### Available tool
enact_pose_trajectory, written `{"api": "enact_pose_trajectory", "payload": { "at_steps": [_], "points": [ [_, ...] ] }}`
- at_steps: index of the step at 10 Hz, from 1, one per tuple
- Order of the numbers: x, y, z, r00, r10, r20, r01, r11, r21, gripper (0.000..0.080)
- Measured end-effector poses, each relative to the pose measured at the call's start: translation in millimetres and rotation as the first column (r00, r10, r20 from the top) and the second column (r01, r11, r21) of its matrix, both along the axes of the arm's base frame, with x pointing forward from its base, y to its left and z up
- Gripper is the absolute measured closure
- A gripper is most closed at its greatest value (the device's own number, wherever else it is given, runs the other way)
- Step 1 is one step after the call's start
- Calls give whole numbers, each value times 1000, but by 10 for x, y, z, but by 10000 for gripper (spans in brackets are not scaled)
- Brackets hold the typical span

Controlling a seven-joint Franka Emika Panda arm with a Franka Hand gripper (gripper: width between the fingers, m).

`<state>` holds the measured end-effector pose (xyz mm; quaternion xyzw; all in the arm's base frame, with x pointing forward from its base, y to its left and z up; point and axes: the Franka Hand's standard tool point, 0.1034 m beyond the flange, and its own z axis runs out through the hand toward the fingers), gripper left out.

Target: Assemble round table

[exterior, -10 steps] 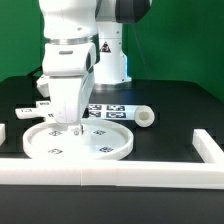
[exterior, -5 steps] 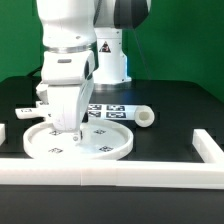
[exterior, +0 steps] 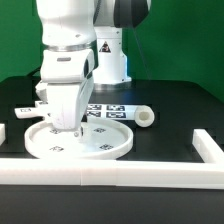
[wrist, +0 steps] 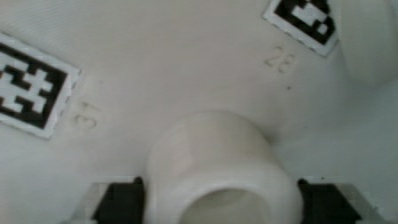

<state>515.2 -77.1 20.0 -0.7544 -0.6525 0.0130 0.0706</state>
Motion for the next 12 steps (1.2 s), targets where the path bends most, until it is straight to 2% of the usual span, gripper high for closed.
{"api": "enact_pose_trajectory", "payload": {
  "at_steps": [5,8,9,12],
  "points": [
    [3,9,-1,1000,-2,0,2,1000,0,390],
    [245,355,0,999,-28,17,28,1000,0,390],
    [304,524,1,998,-64,17,64,998,-2,390],
    [398,964,2,990,-144,7,144,990,-7,390]
  ]
}}
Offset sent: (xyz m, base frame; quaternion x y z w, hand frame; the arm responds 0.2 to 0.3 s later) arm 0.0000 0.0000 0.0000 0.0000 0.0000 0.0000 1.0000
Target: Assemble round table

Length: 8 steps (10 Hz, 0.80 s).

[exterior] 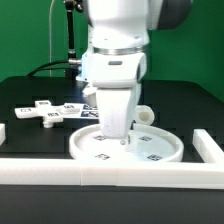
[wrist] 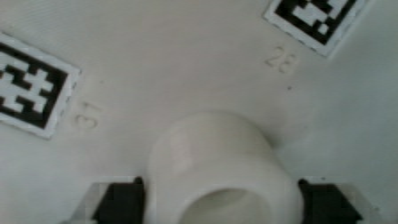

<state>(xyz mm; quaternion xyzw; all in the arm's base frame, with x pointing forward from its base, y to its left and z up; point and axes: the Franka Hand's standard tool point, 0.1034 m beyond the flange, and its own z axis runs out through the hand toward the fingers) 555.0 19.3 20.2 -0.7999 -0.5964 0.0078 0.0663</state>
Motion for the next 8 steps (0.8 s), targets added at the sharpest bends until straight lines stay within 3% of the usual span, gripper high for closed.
{"api": "enact_pose_trajectory", "payload": {
  "at_steps": [2,6,8],
  "points": [
    [36,183,2,1000,-26,8,26,1000,-4,390],
    [63,175,1,999,-44,11,44,999,-27,389],
    [61,172,-1,999,-45,10,45,999,-27,187]
  ]
}}
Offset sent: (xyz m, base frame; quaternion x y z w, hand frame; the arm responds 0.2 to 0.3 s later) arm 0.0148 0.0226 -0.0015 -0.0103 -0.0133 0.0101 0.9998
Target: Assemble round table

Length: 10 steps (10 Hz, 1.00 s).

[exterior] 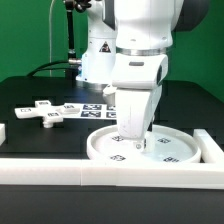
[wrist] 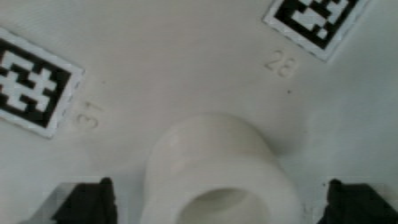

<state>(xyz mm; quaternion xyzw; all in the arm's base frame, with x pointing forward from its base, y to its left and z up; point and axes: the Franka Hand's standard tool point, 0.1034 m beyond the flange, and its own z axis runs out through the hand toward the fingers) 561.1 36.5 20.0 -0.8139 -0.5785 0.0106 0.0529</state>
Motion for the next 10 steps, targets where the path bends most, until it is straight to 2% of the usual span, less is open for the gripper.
{"api": "enact_pose_trajectory", "payload": {
  "at_steps": [1,3,5,6,8,9,10],
  "points": [
    [1,-7,1,1000,-1,0,1,1000,0,161],
    [-45,-109,182,999,-27,18,27,1000,-8,153],
    [-273,-213,356,996,-80,45,81,997,-17,151],
    [-427,-272,387,990,-112,90,113,993,-12,151],
    [-774,-233,309,975,-204,83,206,978,-17,151],
    [-823,-211,283,973,-221,71,223,975,-20,151],
    [-794,-227,293,971,-226,76,228,973,-18,151]
  ]
}}
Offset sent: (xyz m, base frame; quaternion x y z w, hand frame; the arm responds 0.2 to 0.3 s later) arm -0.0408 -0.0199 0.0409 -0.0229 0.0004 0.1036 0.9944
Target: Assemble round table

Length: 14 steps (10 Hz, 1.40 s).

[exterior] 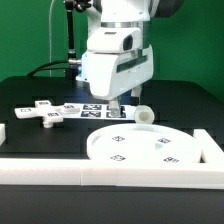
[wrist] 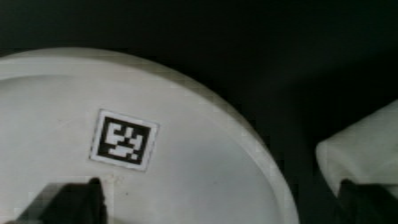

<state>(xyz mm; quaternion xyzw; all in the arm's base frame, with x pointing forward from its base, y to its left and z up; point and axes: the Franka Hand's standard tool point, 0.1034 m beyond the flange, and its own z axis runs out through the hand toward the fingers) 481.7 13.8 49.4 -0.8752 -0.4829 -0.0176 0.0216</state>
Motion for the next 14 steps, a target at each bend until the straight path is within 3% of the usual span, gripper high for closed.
{"api": "enact_pose_trajectory", "payload": {
  "at_steps": [3,5,7,8,11,13,14],
  "points": [
    [-14,2,-15,1000,-10,-4,10,1000,0,151],
    [-111,-12,6,961,-275,-12,275,961,1,151],
    [-245,141,47,808,-588,-35,588,809,-12,151],
    [-257,236,46,767,-640,-46,640,768,-19,151],
    [-260,242,40,653,-755,-66,756,655,-14,151],
    [-288,260,-40,501,-859,-108,860,507,-47,151],
    [-289,273,-65,466,-878,-111,879,473,-54,151]
  ]
}}
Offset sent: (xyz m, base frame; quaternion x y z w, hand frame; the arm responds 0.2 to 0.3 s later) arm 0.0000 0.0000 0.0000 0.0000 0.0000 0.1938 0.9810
